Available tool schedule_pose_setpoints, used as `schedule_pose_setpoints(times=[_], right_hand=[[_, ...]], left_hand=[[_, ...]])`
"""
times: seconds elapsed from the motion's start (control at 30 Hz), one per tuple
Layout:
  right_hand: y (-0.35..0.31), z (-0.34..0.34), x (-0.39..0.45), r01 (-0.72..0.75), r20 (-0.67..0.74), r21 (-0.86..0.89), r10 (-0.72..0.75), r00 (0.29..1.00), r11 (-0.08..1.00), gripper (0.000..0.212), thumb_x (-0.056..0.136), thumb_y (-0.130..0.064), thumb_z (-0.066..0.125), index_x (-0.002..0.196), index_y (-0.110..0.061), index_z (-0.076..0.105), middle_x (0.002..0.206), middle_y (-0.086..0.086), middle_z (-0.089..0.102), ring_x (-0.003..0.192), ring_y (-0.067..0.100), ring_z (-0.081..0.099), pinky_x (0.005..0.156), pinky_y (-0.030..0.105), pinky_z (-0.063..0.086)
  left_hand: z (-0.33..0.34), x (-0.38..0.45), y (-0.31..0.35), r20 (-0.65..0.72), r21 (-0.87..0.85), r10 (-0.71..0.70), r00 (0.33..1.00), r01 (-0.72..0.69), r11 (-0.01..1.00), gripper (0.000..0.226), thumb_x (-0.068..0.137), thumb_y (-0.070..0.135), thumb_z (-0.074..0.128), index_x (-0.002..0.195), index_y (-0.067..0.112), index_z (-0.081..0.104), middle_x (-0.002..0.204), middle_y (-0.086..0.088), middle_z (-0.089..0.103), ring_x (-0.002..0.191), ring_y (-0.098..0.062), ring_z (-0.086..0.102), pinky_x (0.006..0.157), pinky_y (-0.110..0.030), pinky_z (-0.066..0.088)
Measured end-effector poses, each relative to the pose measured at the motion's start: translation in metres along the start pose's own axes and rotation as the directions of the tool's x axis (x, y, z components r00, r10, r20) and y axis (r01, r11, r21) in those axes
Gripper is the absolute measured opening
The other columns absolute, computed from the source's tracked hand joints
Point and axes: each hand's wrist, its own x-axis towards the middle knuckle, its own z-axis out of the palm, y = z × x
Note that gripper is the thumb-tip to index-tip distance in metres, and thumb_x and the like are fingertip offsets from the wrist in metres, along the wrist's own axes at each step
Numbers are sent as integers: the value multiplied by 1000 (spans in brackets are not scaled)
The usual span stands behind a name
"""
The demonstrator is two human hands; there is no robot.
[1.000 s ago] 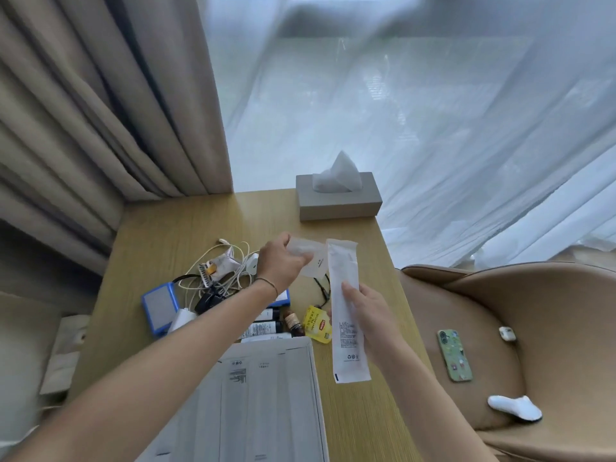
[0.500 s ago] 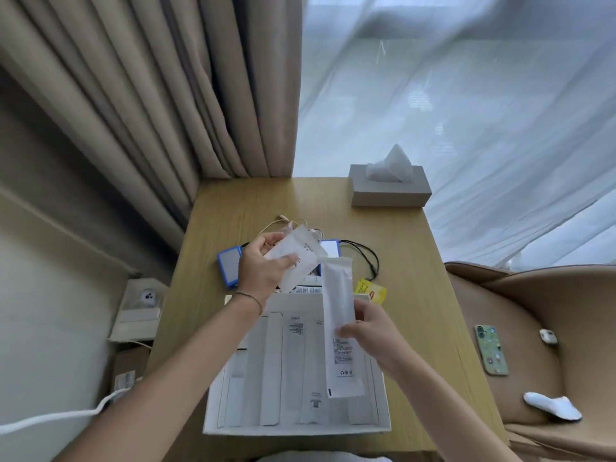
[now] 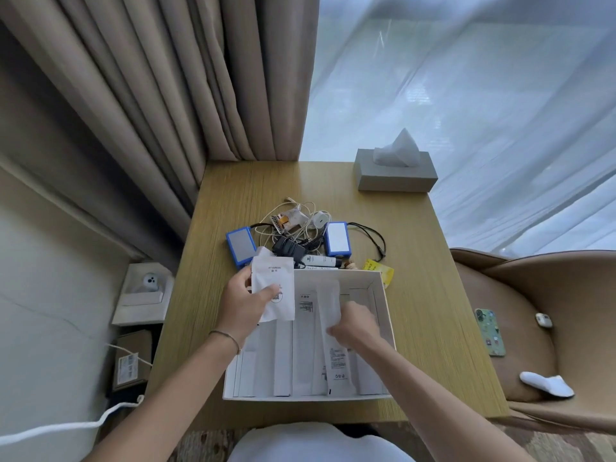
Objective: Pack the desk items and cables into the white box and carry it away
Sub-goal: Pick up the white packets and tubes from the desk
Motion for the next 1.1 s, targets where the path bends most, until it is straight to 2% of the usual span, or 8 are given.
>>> schedule_pose_setpoints(times=[0.13, 0.3, 0.43, 0.6, 0.67, 0.77, 0.93, 1.1], right_hand=[[10, 6, 10, -18, -12, -76, 17, 1000, 997, 12, 87, -12, 69, 99, -11, 70, 92, 7, 72, 83, 26, 71, 71, 39, 64], [12, 10, 14, -7, -63, -310, -13, 998, 951, 10, 90, -21, 70, 97, -14, 68, 89, 4, 69, 82, 24, 68, 62, 30, 53], [12, 12, 17, 5, -54, -518, -39, 998, 855, 16, 93, -30, 67, 87, -18, 59, 72, 0, 55, 74, 22, 60, 58, 29, 44], [12, 20, 20, 71, 50, -734, -51, 997, 675, 11, 94, -30, 66, 99, -22, 71, 94, -3, 69, 88, 19, 69, 54, 26, 39], [11, 23, 18, 94, 77, -769, -55, 996, 632, 11, 94, -31, 66, 89, -23, 71, 79, -6, 64, 74, 17, 66, 46, 24, 32], [10, 24, 18, 105, 73, -794, -78, 994, 599, 32, 93, -31, 68, 66, -19, 56, 61, -4, 51, 51, 16, 49, 42, 24, 29], [3, 9, 7, 118, 45, -746, -127, 991, 656, 6, 94, -26, 69, 90, -21, 70, 72, -3, 58, 72, 21, 62, 54, 27, 39], [2, -11, -16, 120, -91, -572, -209, 974, 812, 35, 96, -25, 58, 64, -15, 46, 62, -2, 51, 65, 25, 56, 56, 29, 39]], left_hand=[[-6, -8, -15, 52, 82, -23, 998, 18, 996, 27, 83, 4, 75, 92, 29, 68, 80, 15, 76, 73, -2, 71, 62, -25, 56], [-10, -12, -29, 130, 168, -102, 986, 80, 982, 20, 84, 6, 74, 98, 19, 70, 93, 3, 76, 88, -18, 73, 72, -37, 61], [-5, -9, -35, 185, 299, -146, 972, 86, 950, 18, 85, 12, 74, 100, 21, 70, 95, 2, 76, 88, -20, 73, 79, -47, 61], [15, -7, -38, 293, 432, -169, 941, 28, 902, 21, 83, 15, 76, 103, 17, 68, 105, -2, 74, 96, -22, 71, 80, -45, 62], [24, -8, -39, 329, 504, -175, 928, -16, 863, 21, 82, 16, 76, 101, 15, 66, 104, -3, 73, 95, -22, 71, 79, -44, 62], [35, -6, -45, 370, 602, -187, 910, -81, 795, 28, 80, 15, 78, 103, 19, 62, 108, -2, 71, 96, -21, 69, 79, -37, 61], [52, 0, -61, 452, 723, -222, 864, -210, 658, 37, 79, 10, 77, 111, 22, 62, 109, -2, 70, 94, -21, 66, 73, -29, 56], [68, 2, -79, 533, 785, -297, 792, -333, 523, 37, 81, 11, 74, 115, 24, 64, 112, -1, 69, 99, -23, 65, 83, -34, 58]])
